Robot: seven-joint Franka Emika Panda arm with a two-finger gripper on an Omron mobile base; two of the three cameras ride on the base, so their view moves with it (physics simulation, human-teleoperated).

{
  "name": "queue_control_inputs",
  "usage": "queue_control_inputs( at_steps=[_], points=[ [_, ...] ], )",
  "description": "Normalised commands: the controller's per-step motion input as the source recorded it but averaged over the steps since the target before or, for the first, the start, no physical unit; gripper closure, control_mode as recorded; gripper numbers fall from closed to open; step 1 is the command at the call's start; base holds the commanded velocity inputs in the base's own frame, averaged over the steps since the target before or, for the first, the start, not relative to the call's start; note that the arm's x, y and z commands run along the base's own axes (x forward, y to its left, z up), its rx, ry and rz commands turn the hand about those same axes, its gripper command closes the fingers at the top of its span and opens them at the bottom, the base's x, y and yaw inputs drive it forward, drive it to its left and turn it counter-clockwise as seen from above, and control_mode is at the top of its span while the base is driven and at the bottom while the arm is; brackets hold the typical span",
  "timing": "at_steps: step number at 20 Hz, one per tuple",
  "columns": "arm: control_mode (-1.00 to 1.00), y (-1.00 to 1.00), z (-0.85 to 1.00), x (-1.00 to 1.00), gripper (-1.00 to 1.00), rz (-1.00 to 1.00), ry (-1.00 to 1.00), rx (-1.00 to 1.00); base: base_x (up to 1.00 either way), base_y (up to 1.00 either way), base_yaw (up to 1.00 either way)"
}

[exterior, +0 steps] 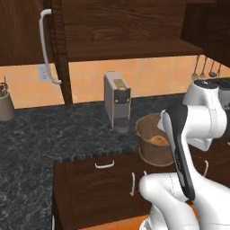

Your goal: Open the cabinet, pick up the bread from the cabinet and place it in the basket. Then move the basket to the dining counter.

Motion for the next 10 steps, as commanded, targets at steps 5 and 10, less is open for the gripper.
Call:
queue_control_inputs(
  at_steps=[5, 10],
  points=[
    [1.0, 0.0, 0.0, 0.0, 1.0, 0.0, 0.0, 0.0, -0.53, -0.54, -0.56],
    [1.0, 0.0, 0.0, 0.0, 1.0, 0.0, 0.0, 0.0, -0.08, -0.16, -0.88]
  ],
)
